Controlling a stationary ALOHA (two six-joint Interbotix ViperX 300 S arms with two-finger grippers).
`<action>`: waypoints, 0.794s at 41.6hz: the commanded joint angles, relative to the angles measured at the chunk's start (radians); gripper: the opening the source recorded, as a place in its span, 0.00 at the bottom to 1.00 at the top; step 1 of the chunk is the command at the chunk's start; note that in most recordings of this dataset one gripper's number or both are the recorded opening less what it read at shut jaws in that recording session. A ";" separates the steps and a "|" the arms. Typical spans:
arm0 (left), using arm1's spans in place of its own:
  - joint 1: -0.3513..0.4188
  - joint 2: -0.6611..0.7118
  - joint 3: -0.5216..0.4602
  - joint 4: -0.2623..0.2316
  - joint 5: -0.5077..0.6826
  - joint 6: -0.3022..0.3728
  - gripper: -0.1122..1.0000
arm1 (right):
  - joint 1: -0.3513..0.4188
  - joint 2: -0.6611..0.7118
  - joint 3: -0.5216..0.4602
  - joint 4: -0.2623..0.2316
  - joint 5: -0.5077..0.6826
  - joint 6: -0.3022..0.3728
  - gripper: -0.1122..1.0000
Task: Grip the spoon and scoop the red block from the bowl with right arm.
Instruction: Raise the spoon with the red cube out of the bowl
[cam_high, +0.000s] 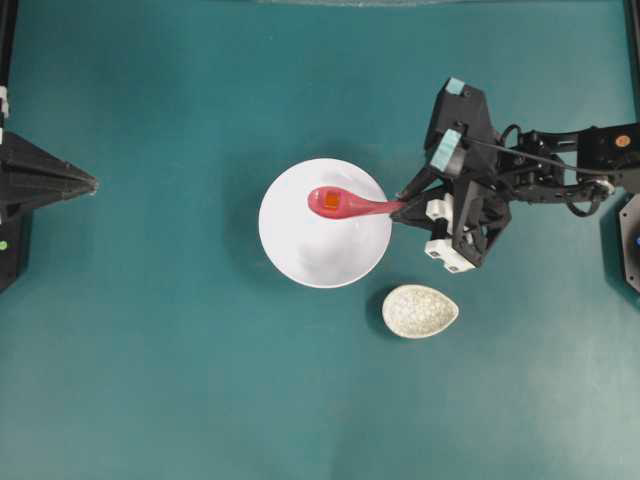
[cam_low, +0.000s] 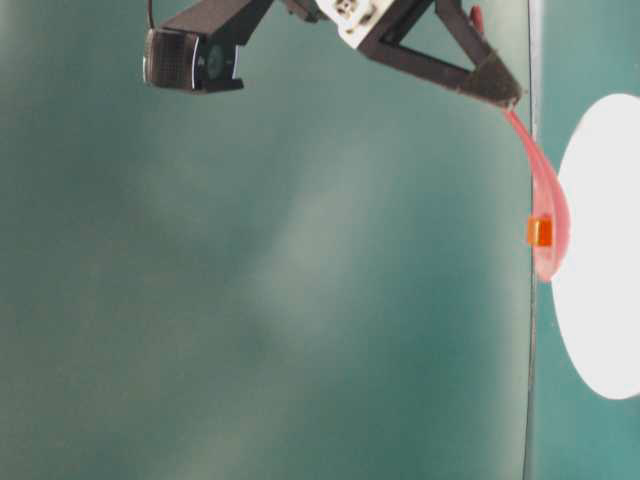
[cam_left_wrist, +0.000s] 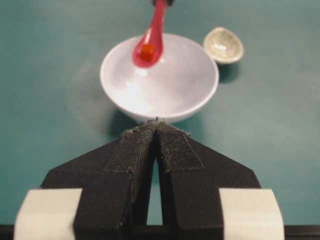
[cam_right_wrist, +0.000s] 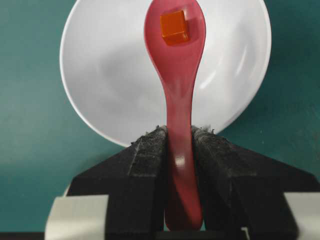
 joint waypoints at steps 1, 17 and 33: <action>0.002 0.005 -0.029 0.002 -0.008 -0.002 0.13 | 0.003 -0.023 -0.011 -0.002 -0.011 -0.002 0.31; 0.002 0.008 -0.028 0.002 -0.005 0.000 0.13 | 0.003 -0.023 -0.020 -0.002 -0.040 -0.002 0.31; 0.003 0.017 -0.025 0.002 -0.005 0.002 0.13 | 0.003 -0.023 -0.107 -0.002 -0.015 -0.012 0.31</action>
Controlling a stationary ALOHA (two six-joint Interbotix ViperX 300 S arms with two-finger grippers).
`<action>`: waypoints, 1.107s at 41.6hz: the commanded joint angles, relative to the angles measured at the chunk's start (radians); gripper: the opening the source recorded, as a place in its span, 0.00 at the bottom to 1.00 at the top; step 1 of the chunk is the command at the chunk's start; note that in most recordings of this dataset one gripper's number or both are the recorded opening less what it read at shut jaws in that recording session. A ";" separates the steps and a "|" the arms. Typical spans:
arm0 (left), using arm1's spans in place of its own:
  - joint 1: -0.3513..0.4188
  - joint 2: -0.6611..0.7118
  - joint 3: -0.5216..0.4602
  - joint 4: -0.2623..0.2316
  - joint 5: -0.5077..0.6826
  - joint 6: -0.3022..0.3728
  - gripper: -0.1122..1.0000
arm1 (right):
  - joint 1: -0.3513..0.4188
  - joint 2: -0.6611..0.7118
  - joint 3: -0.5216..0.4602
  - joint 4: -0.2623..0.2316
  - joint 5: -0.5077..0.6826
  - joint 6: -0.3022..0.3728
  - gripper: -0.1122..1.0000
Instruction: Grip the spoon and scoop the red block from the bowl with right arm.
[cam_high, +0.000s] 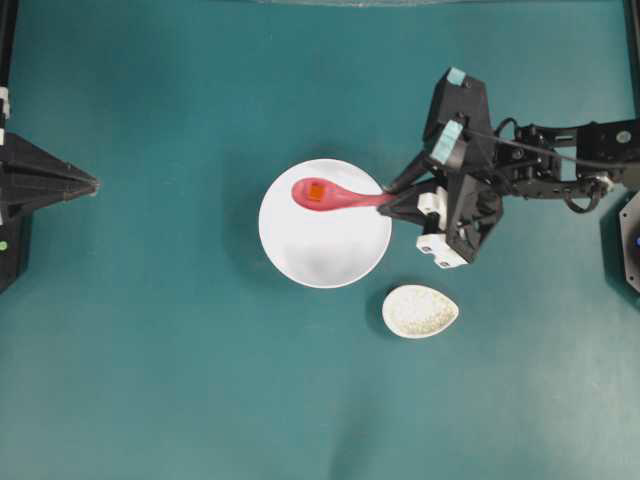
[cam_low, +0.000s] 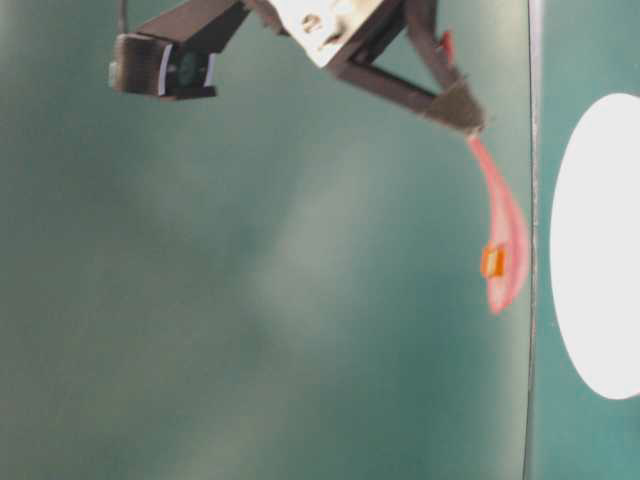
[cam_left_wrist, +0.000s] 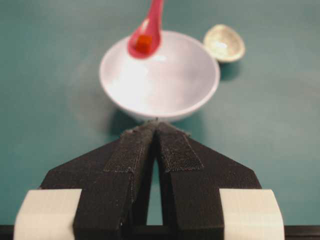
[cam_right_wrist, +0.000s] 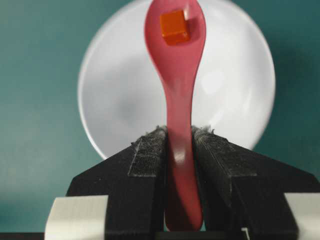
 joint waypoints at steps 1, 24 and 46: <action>0.003 0.009 -0.025 0.003 -0.005 0.002 0.13 | 0.002 -0.023 -0.051 -0.002 0.015 -0.005 0.31; 0.002 0.005 -0.025 0.002 0.003 0.002 0.13 | 0.002 -0.055 -0.196 -0.002 0.163 0.005 0.31; 0.003 0.015 -0.021 0.002 0.005 0.005 0.13 | 0.002 -0.126 -0.193 -0.002 0.236 0.009 0.31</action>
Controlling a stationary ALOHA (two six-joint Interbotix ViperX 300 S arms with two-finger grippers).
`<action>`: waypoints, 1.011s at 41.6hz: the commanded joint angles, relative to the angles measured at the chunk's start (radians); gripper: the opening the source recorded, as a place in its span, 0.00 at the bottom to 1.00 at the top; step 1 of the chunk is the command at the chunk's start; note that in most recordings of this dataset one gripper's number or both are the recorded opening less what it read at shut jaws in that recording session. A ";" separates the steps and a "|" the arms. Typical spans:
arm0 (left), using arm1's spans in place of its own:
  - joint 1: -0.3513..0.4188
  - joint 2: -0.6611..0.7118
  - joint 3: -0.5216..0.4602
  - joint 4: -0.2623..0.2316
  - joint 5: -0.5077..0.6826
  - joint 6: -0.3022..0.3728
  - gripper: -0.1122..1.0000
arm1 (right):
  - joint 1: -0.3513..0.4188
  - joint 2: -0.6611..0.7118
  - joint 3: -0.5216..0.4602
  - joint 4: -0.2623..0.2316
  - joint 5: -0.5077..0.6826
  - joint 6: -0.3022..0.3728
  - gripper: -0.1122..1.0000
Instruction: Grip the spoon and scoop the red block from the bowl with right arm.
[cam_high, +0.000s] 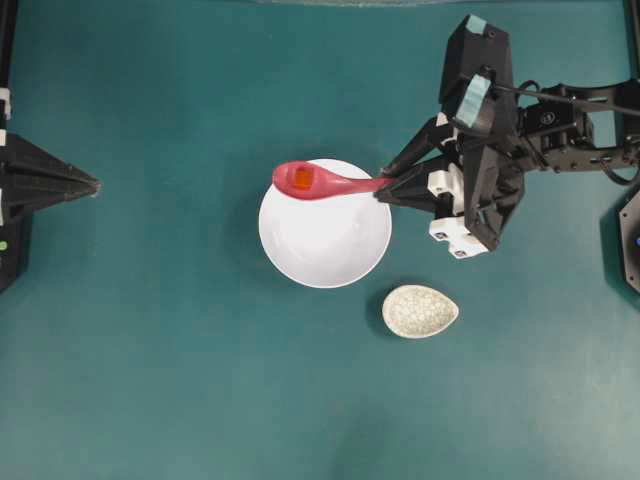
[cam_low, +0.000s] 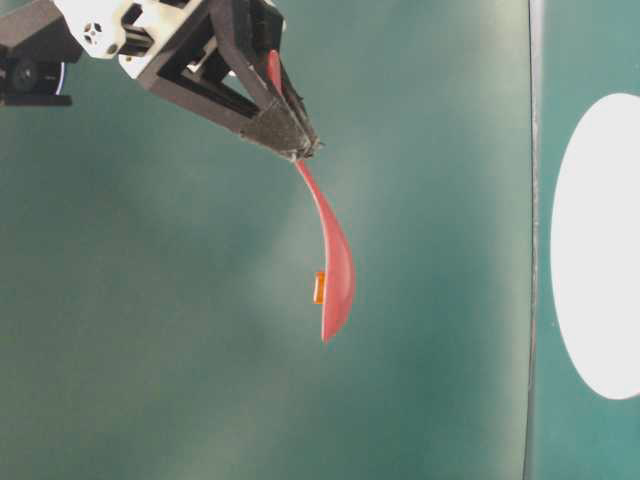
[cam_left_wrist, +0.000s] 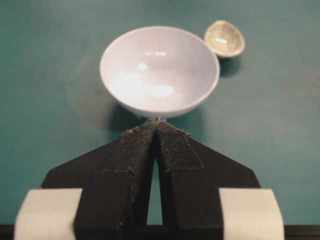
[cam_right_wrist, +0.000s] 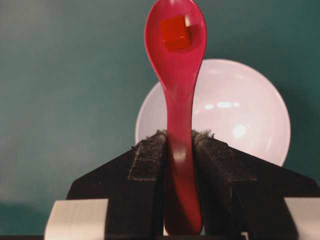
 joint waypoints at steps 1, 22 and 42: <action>0.003 0.012 -0.021 0.002 -0.003 0.002 0.13 | 0.002 -0.018 -0.023 -0.002 -0.002 0.002 0.31; 0.003 0.006 -0.023 0.002 -0.002 -0.002 0.13 | 0.002 -0.020 -0.023 -0.002 -0.011 0.002 0.31; 0.002 0.006 -0.023 0.002 -0.003 -0.003 0.13 | 0.009 -0.018 -0.021 -0.002 -0.012 0.003 0.31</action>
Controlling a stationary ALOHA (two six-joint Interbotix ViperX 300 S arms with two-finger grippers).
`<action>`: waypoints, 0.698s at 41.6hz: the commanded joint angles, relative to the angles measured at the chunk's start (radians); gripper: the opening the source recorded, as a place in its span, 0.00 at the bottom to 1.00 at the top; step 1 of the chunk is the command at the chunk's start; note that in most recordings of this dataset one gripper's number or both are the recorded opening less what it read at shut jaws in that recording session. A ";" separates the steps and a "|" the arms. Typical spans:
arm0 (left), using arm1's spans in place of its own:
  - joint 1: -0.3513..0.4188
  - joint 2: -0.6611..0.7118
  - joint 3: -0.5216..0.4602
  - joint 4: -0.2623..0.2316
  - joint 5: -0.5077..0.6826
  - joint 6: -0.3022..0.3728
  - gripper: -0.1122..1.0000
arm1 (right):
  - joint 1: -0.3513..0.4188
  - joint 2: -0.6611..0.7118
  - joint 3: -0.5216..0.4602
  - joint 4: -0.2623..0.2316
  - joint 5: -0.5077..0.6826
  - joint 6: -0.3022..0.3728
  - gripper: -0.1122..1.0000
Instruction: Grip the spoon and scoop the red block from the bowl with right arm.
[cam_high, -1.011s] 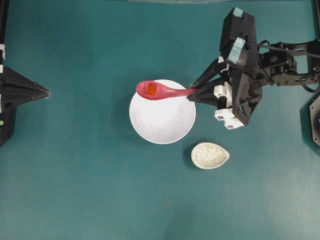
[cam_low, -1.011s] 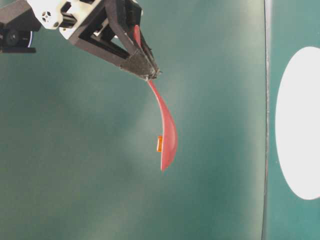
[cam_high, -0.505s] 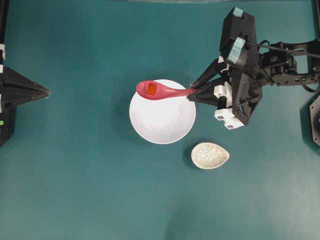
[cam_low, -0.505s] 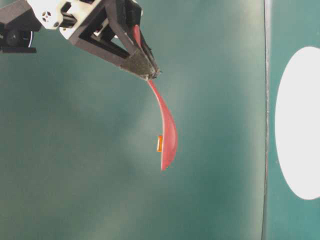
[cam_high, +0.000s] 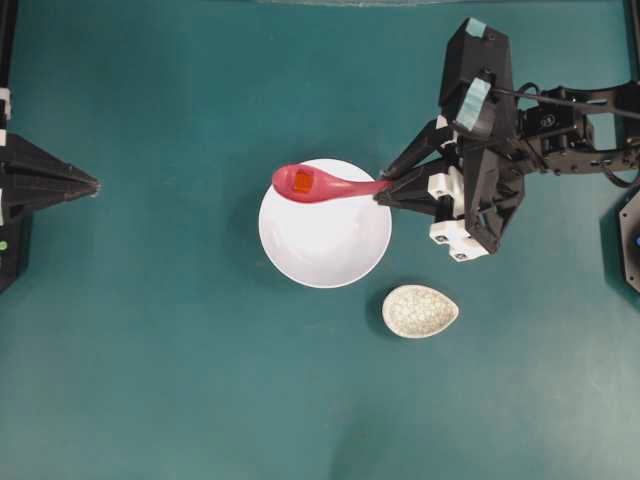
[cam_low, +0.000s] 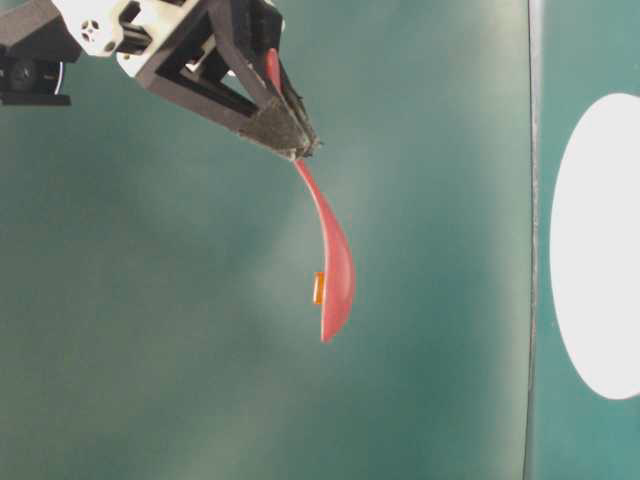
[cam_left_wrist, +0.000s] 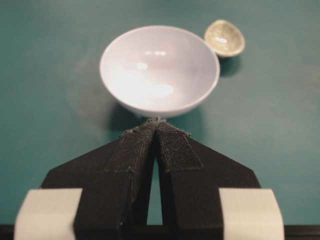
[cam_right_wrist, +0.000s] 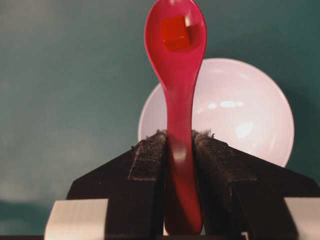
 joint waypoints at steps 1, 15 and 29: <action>0.002 0.006 -0.023 0.002 -0.003 -0.002 0.13 | 0.003 -0.018 -0.023 -0.002 -0.011 0.000 0.31; 0.003 0.011 -0.020 0.002 -0.003 0.000 0.13 | 0.003 -0.018 -0.020 0.000 -0.011 0.000 0.31; 0.002 0.011 -0.020 0.002 -0.003 -0.002 0.13 | 0.003 -0.020 -0.017 -0.002 -0.011 0.000 0.31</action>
